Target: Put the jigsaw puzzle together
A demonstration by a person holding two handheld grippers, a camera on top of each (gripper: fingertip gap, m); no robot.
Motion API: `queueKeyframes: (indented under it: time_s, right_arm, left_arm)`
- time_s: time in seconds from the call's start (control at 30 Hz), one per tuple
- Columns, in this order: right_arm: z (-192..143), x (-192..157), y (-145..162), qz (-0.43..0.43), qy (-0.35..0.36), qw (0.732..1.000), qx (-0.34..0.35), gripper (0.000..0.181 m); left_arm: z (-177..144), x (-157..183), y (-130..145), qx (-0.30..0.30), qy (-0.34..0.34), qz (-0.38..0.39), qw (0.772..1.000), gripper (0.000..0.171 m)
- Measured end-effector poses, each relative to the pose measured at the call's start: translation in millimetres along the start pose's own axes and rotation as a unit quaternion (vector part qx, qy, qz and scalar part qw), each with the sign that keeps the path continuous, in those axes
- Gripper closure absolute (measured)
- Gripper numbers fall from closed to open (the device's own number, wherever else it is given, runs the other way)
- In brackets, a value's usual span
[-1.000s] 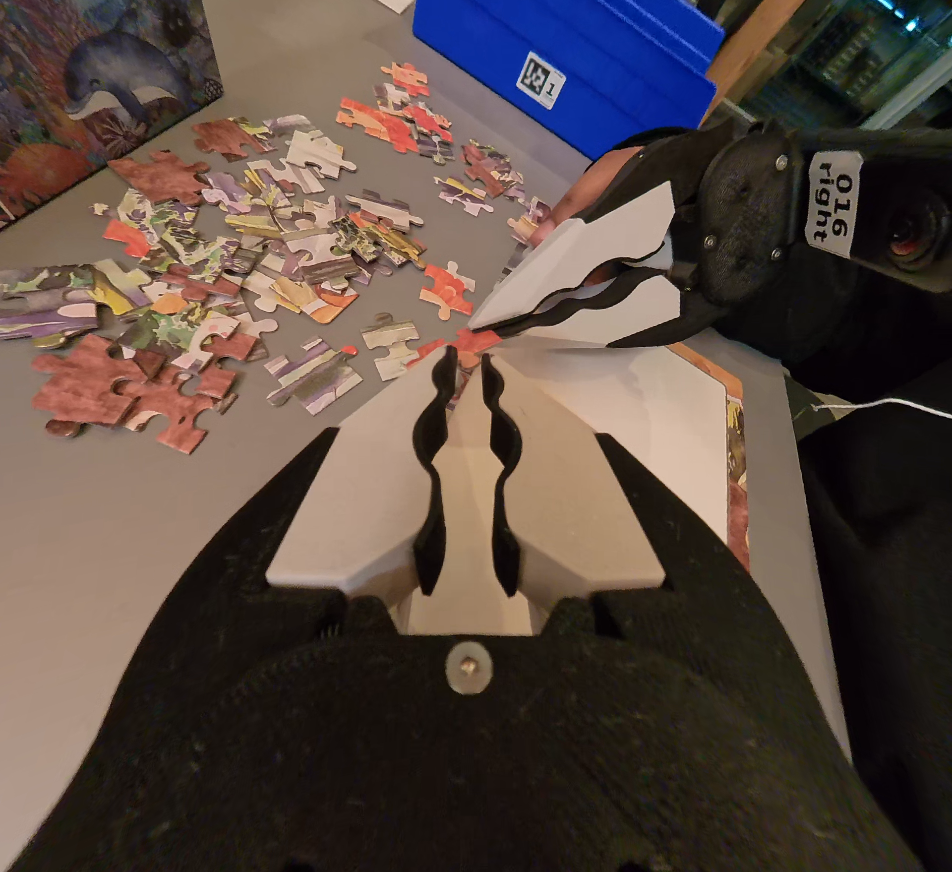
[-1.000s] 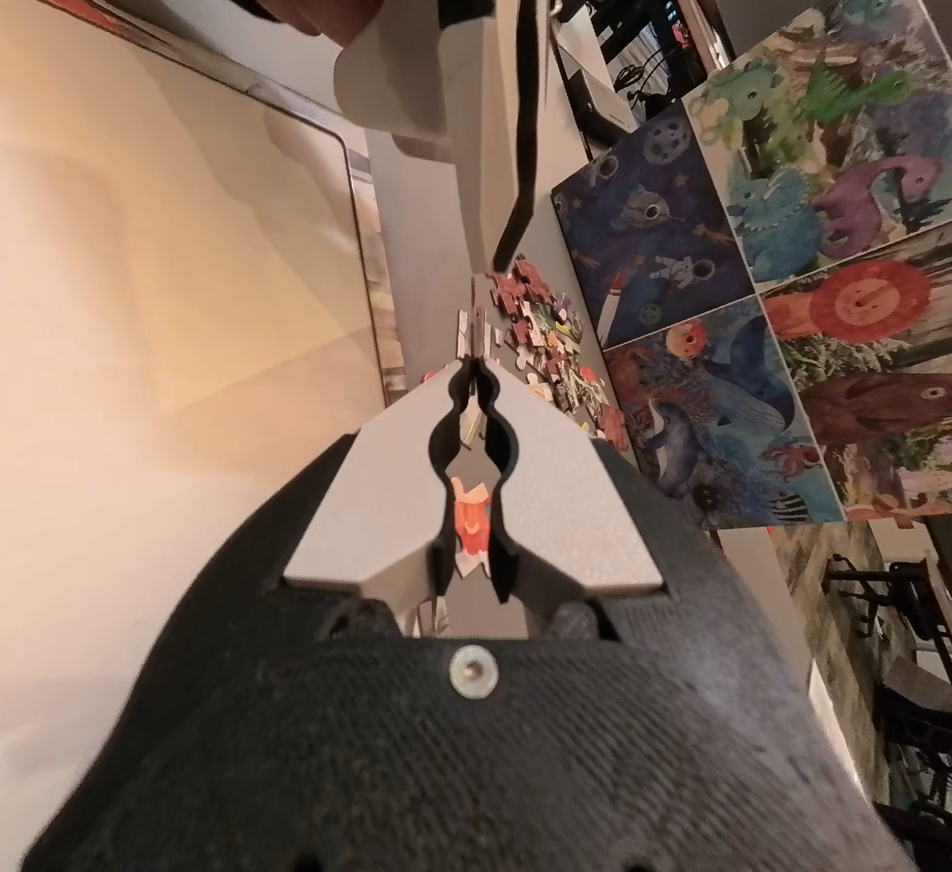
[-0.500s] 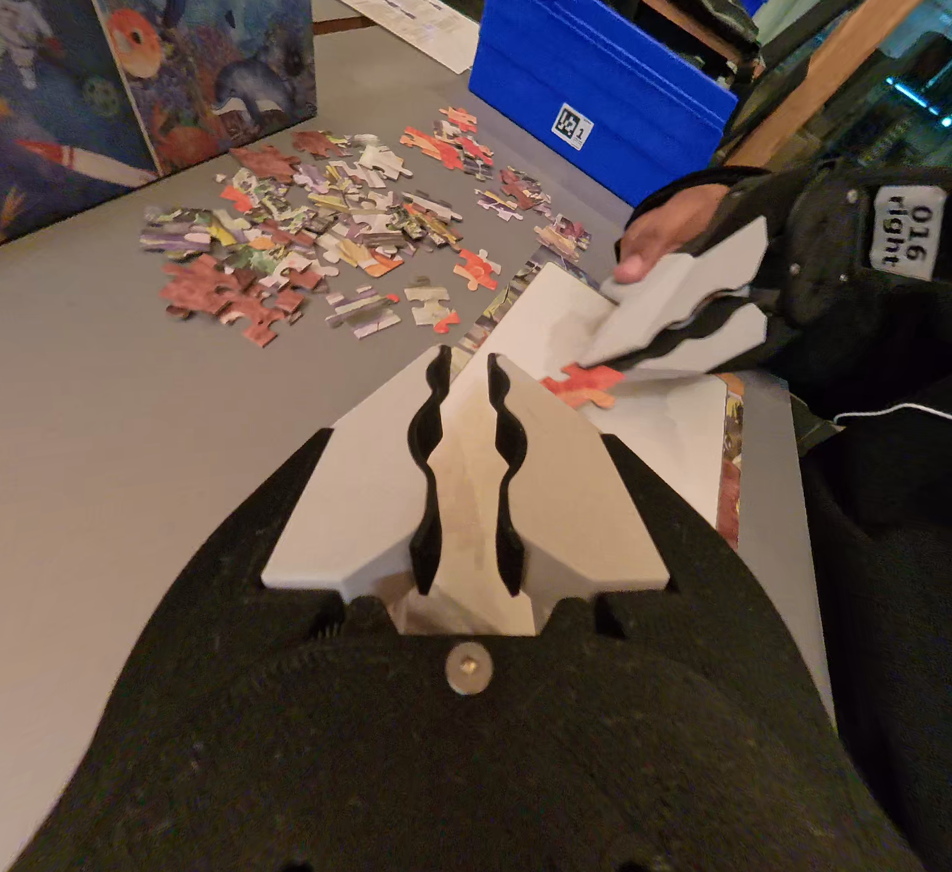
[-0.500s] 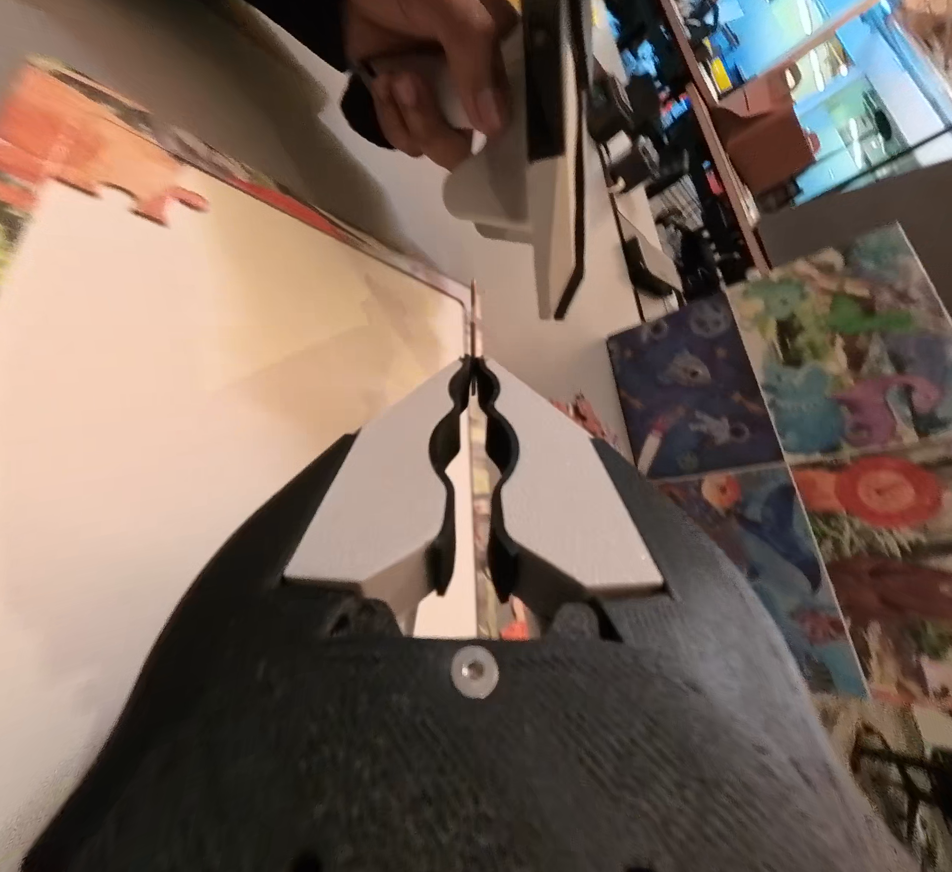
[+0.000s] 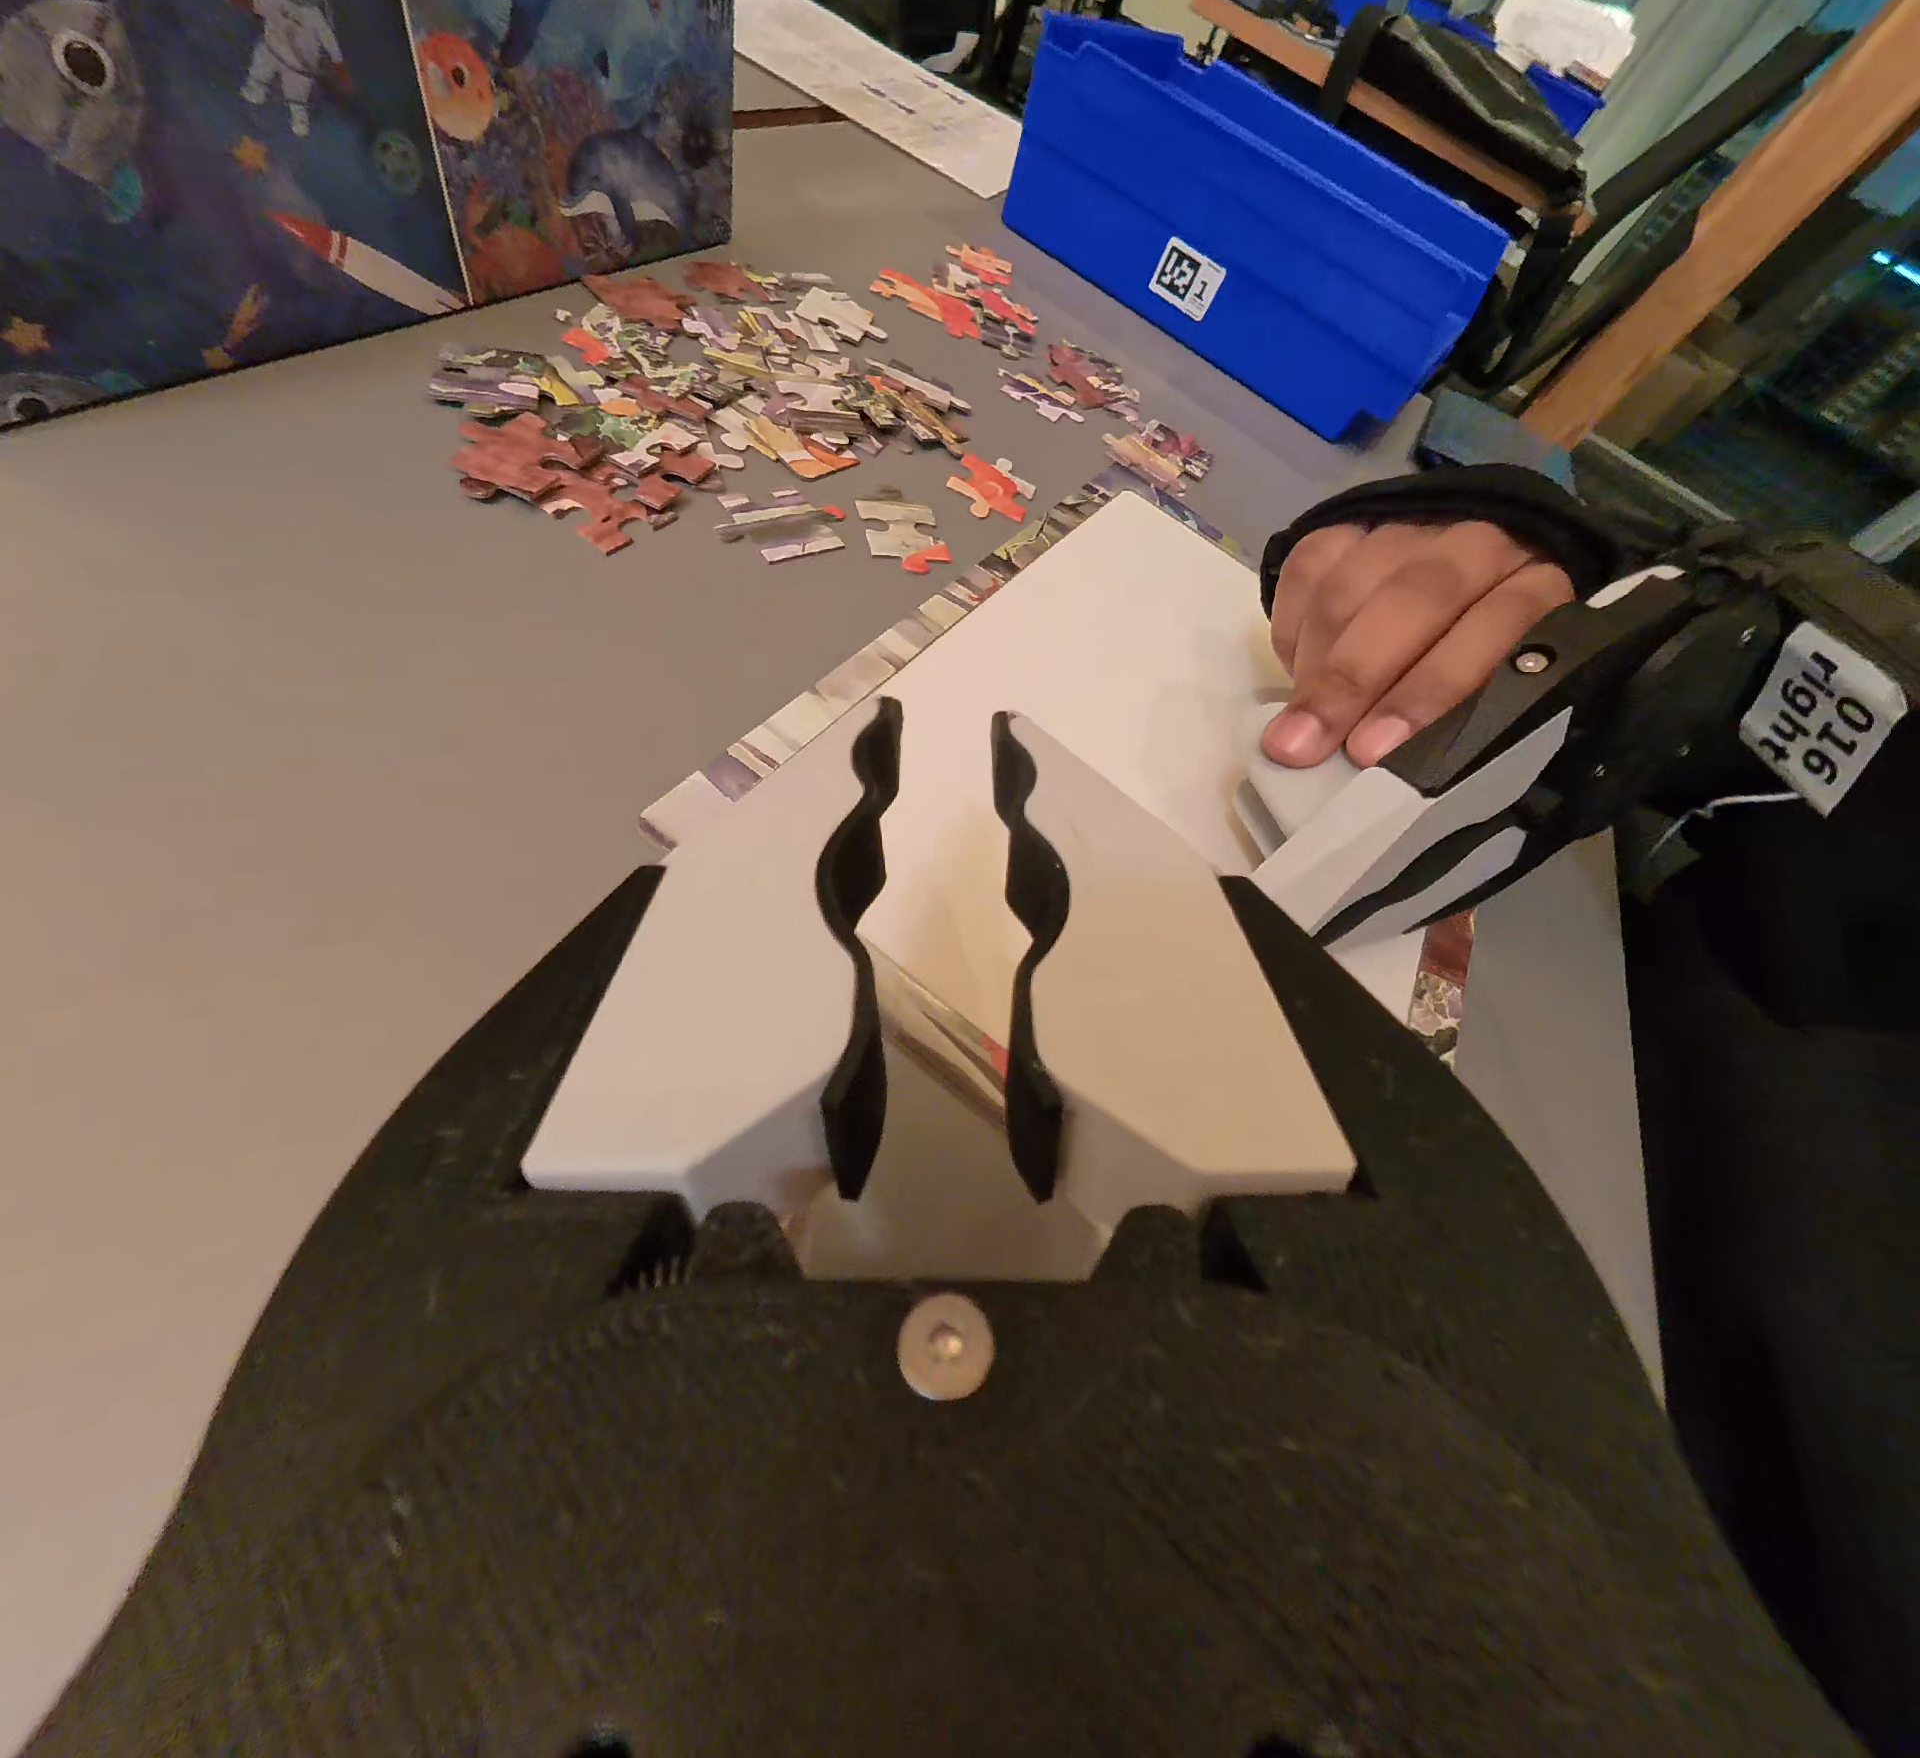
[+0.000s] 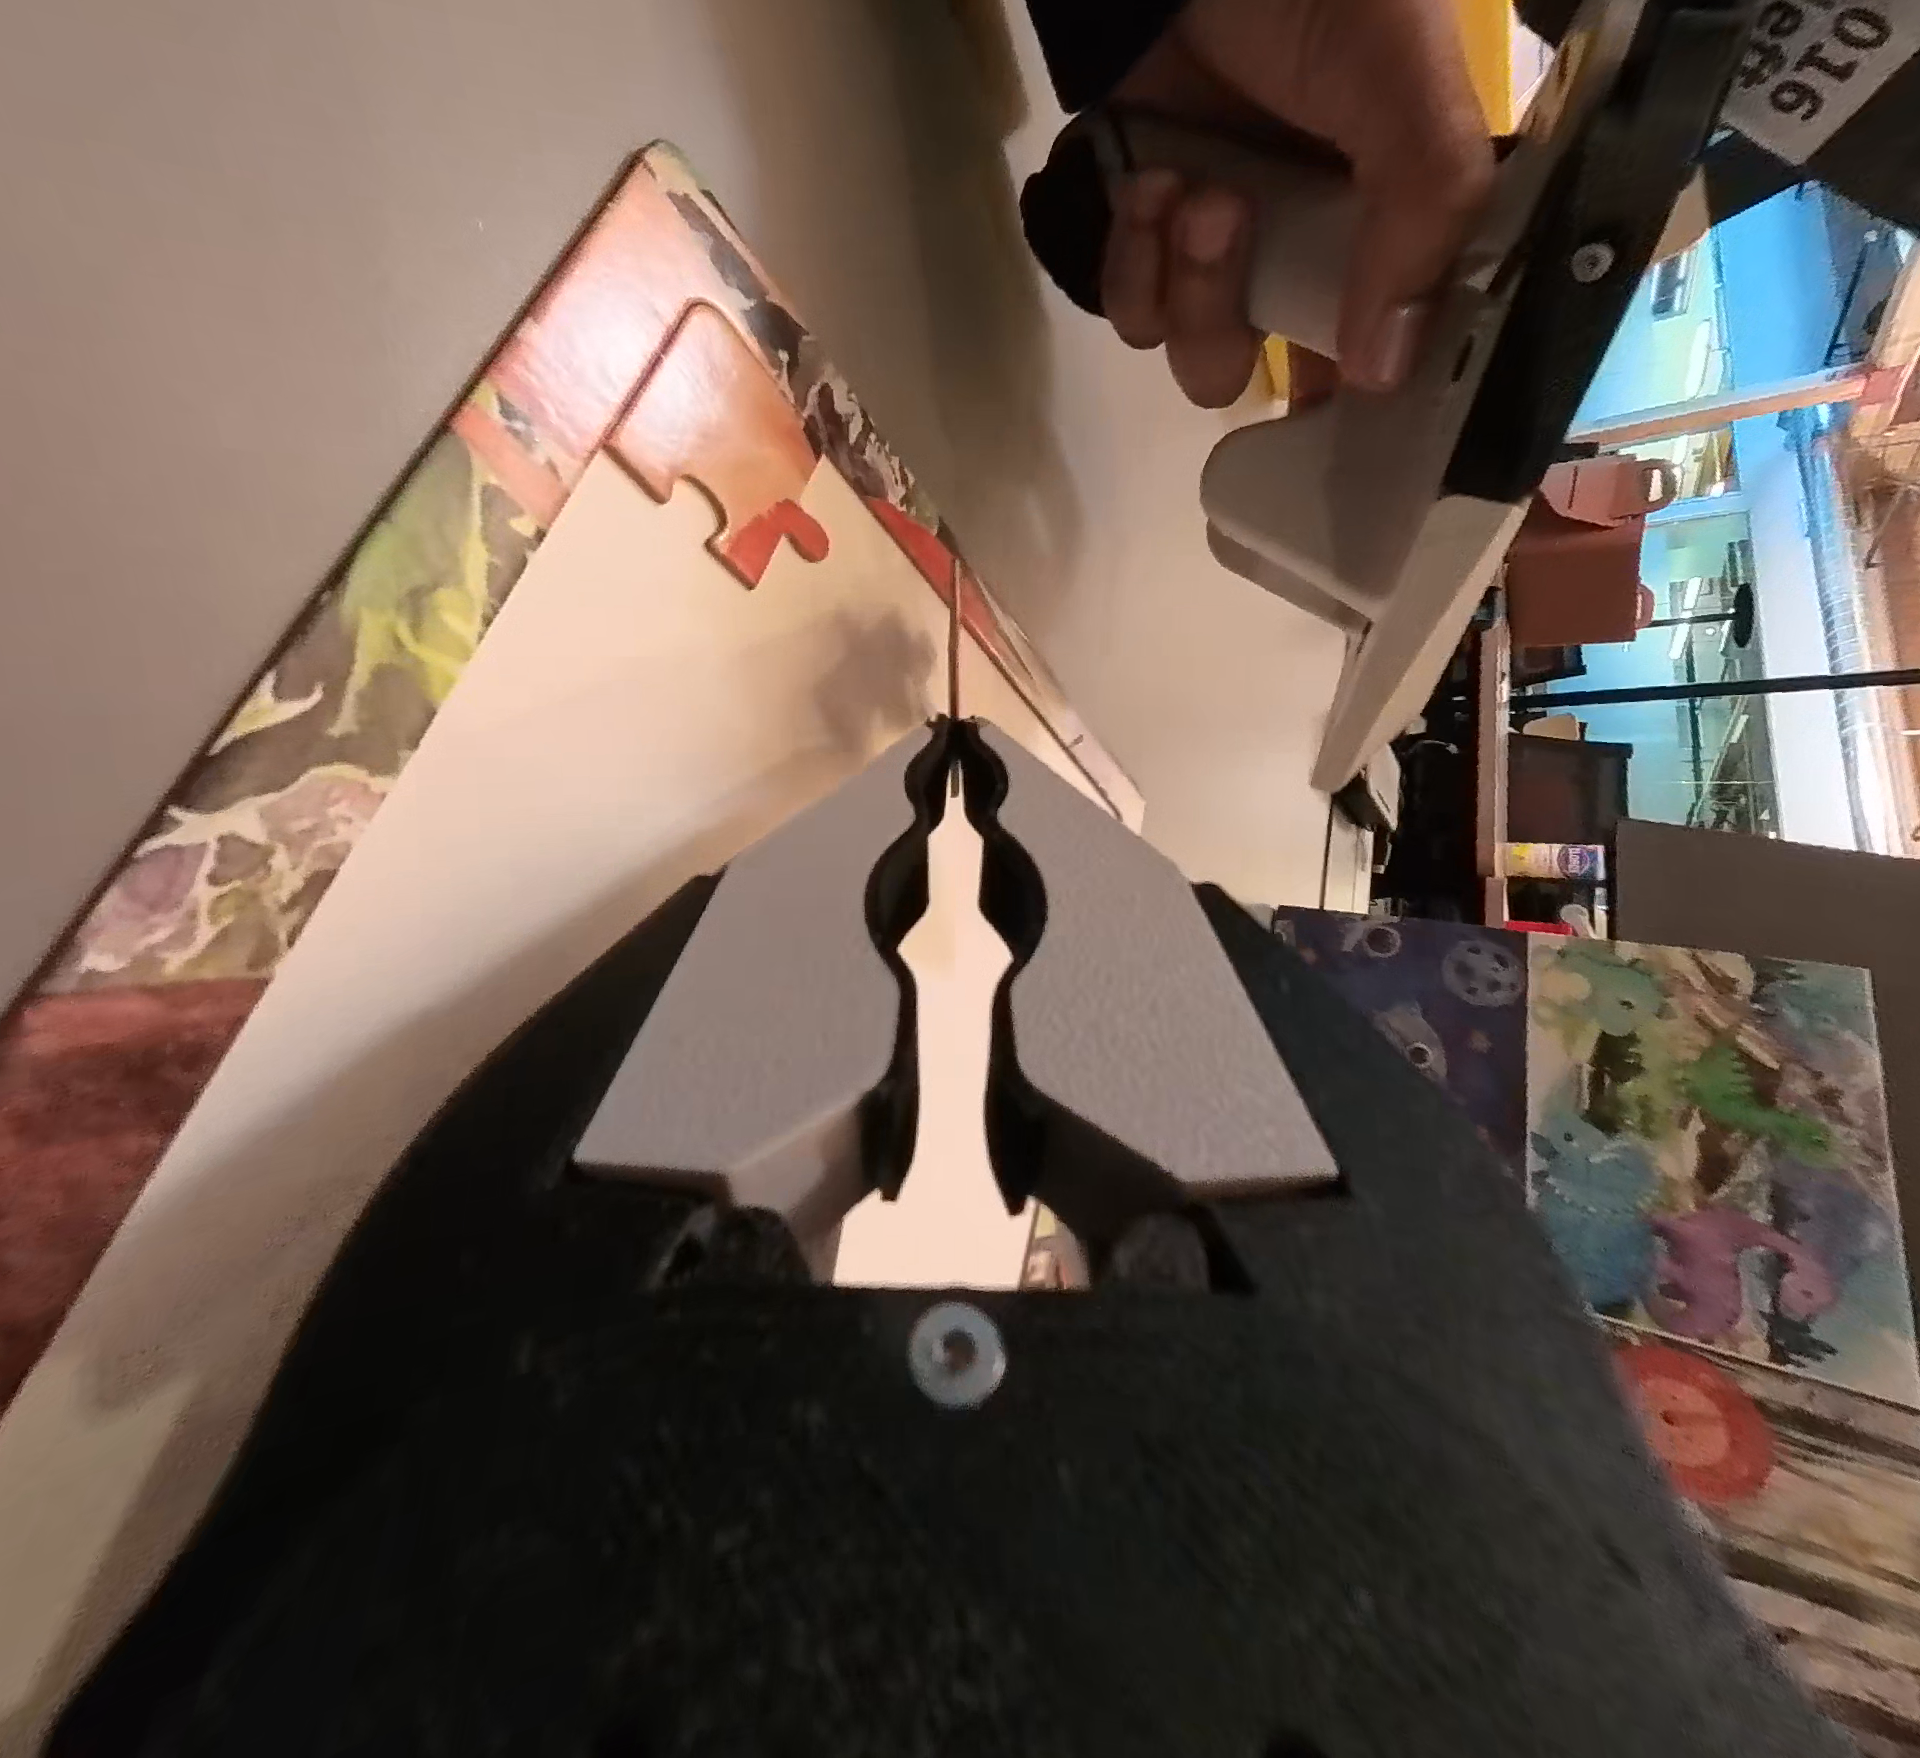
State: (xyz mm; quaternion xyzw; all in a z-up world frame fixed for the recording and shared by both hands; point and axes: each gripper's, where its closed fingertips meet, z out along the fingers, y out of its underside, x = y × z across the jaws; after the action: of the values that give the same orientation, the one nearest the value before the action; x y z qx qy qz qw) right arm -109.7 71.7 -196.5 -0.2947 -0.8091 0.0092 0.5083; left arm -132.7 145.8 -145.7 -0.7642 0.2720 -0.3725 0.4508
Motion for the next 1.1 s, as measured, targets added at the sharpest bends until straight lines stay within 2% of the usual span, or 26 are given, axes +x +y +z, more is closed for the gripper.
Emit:
queueKeyframes:
  time_s: [0.27,0.47,0.57,0.63,0.7,0.9,1.1]
  right_arm:
    - [-2,9,7,0.020,0.021,0.999,-0.014,0.181]
    - [-21,61,48,0.033,0.146,0.984,-0.098,0.181]
    - [-33,84,64,0.046,0.209,0.968,-0.128,0.181]
    - [-35,90,67,0.046,0.228,0.962,-0.140,0.181]
    - [-34,89,66,0.031,0.234,0.960,-0.150,0.181]
    - [-31,87,49,-0.024,0.250,0.957,-0.148,0.181]
    - [-30,85,42,-0.035,0.249,0.958,-0.138,0.181]
  left_arm:
    - [5,1,6,-0.013,0.001,0.000,1.000,0.156]
    - [-1,-5,-3,0.018,0.002,-0.037,0.999,0.146]
    - [-2,5,-14,0.050,0.065,-0.125,0.989,0.124]
    - [2,18,-14,0.048,0.123,-0.172,0.976,0.119]
    - [7,31,-15,0.045,0.151,-0.185,0.970,0.119]
    - [17,43,-13,0.037,0.182,-0.231,0.955,0.130]
    - [10,33,-19,0.061,0.185,-0.259,0.946,0.167]
